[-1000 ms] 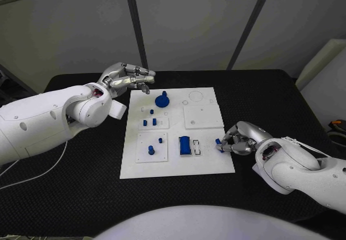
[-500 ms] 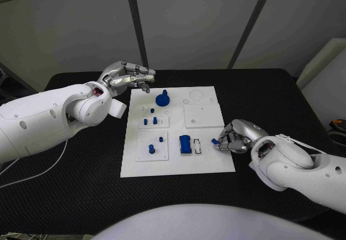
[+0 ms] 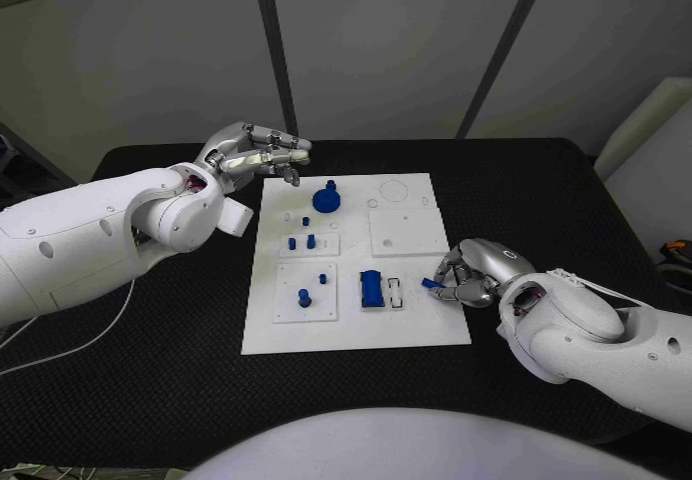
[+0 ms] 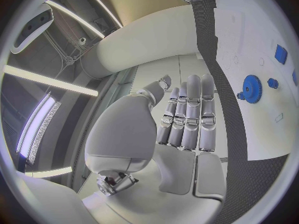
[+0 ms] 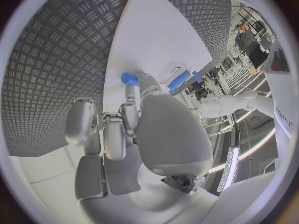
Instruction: Assemble the parts on the task board
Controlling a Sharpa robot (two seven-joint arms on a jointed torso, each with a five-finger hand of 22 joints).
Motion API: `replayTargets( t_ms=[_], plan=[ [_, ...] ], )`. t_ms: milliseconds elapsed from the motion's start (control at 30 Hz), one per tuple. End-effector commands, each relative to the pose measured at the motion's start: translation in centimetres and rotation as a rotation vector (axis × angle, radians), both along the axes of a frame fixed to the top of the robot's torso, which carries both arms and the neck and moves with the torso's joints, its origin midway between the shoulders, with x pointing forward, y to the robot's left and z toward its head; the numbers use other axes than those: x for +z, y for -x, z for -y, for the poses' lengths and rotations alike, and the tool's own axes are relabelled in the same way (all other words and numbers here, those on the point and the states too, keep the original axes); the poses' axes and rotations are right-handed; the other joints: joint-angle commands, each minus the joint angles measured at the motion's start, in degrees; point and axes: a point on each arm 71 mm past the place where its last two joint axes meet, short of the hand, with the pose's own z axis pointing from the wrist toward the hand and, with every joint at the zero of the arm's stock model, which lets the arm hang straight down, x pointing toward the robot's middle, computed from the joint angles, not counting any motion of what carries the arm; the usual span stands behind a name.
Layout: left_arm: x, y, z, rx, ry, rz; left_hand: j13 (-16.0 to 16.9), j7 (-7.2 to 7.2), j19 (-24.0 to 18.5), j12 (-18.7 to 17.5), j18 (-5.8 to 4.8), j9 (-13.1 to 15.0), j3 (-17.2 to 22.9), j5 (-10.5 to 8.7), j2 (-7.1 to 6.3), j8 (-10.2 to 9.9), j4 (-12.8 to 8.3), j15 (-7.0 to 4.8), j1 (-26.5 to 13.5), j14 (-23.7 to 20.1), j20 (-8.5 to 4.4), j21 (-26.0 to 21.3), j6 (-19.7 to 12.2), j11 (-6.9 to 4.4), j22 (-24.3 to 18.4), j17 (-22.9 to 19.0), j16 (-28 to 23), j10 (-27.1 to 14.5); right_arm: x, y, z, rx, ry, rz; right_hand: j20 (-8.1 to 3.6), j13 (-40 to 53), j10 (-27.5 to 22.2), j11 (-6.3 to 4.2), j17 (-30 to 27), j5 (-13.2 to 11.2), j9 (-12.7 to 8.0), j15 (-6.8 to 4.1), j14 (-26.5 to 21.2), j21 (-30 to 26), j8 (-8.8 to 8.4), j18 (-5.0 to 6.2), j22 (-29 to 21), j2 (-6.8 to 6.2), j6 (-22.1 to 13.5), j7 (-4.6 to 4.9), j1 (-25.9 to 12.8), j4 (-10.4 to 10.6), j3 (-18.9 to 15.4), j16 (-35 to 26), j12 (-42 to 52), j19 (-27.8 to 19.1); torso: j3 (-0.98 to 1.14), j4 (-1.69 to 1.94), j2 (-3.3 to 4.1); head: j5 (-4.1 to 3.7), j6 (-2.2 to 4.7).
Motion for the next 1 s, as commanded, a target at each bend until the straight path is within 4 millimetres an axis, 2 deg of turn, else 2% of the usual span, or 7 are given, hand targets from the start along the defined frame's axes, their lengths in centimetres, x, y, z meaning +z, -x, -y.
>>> replayTargets(
  t_ms=[33,167,300,400,633,733,1000],
  plan=[
    [0.2,0.0,0.1,-0.007,0.010,0.012,-0.06,-0.20,0.16,0.25,-0.64,0.02,-0.31,-0.06,0.44,0.38,-0.06,0.03,-0.05,-0.50,0.40,-0.34,0.10,-0.27,0.01,-0.08,0.37,-0.33,-1.0,0.4,0.5,-0.030,0.031,-0.066,-0.22,-0.05,0.23,-0.67,12.89,0.36,0.26,-0.33,5.56,0.59,0.33,0.21,0.50,1.74,0.31,-0.31,2.05,0.07,1.79,0.44,-0.12,0.46,-0.02,-0.07,-0.01,0.21,-0.07],
    [0.2,0.0,0.2,-0.009,0.011,0.013,-0.05,-0.41,0.17,0.44,-0.62,0.07,-0.26,-0.03,0.65,0.61,-0.01,-0.03,0.00,-0.55,0.38,-0.40,0.38,-0.39,0.04,-0.11,0.42,-0.29,-1.1,0.4,0.7,-0.058,0.000,-0.096,-0.44,1.29,1.40,-1.02,13.93,3.16,0.65,-0.58,5.80,1.79,0.56,-0.12,1.95,1.66,0.79,-0.68,1.50,0.37,4.39,1.13,1.34,1.41,-0.06,-0.12,-0.03,0.16,0.03],
    [0.2,0.1,0.1,-0.008,0.011,0.014,-0.05,-0.41,0.17,0.44,-0.62,0.07,-0.26,-0.03,0.65,0.61,-0.01,-0.03,0.00,-0.55,0.38,-0.40,0.38,-0.39,0.04,-0.11,0.42,-0.29,-1.2,0.5,0.8,-0.089,-0.042,-0.123,-0.65,1.71,1.89,-1.22,14.27,5.29,1.39,-0.79,5.88,2.29,0.94,-0.26,2.57,0.20,0.90,-0.96,-0.07,0.83,7.45,1.36,1.63,1.75,0.01,-0.03,0.00,0.33,-0.03],
    [0.2,0.0,0.1,-0.008,0.011,0.015,-0.05,-0.41,0.17,0.44,-0.62,0.07,-0.26,-0.03,0.65,0.61,-0.01,-0.03,0.00,-0.55,0.38,-0.40,0.38,-0.39,0.04,-0.11,0.42,-0.29,-1.2,0.5,0.7,-0.103,-0.075,-0.126,-0.72,1.87,2.04,-1.19,14.46,7.31,1.91,-0.82,5.92,2.53,1.20,-0.32,2.89,-0.82,0.82,-0.98,-1.00,0.99,9.55,1.48,1.67,1.90,0.02,-0.13,-0.11,0.45,0.04],
    [0.2,0.1,0.1,-0.010,0.012,0.015,-0.04,-0.50,0.18,0.51,-0.61,0.10,-0.24,-0.03,0.71,0.72,-0.03,-0.07,0.06,-0.56,0.36,-0.41,0.54,-0.44,0.06,-0.12,0.44,-0.26,-0.4,0.8,0.3,-0.085,-0.158,-0.079,-0.76,3.49,3.16,-1.35,15.08,7.29,2.64,-0.92,6.06,3.70,1.56,-0.66,4.34,-2.52,0.90,-1.20,-3.18,1.56,11.86,1.88,3.40,2.80,-0.05,-0.01,-0.06,0.35,0.18],
    [0.3,0.1,0.1,-0.010,0.012,0.016,-0.07,-0.61,0.24,0.64,-0.56,0.09,0.08,0.02,1.00,0.87,-0.33,-0.22,0.63,-0.59,0.24,-0.35,0.69,-0.57,0.20,-0.16,0.49,-0.26,0.1,1.1,-0.1,-0.064,-0.184,-0.055,-0.81,4.09,3.52,-1.42,15.08,7.16,2.82,-0.98,6.06,4.08,1.63,-0.76,4.78,-3.08,1.05,-1.29,-4.00,1.85,12.35,1.88,4.05,3.08,0.04,-0.06,0.06,0.40,0.31],
    [0.3,0.1,0.1,-0.013,0.014,0.017,-0.09,-0.85,0.24,0.77,-0.56,0.13,0.42,0.03,1.29,1.15,-0.57,-0.32,1.01,-0.66,0.13,-0.23,1.08,-0.70,0.42,-0.22,0.50,-0.21,0.6,1.4,-1.5,-0.024,-0.233,-0.027,-0.88,4.47,3.74,-1.53,15.08,7.09,3.01,-1.05,6.06,4.41,1.71,-0.85,5.19,-3.50,1.22,-1.41,-4.39,1.88,12.90,1.88,4.43,3.34,0.03,-0.06,0.14,0.37,0.04]
  ],
)
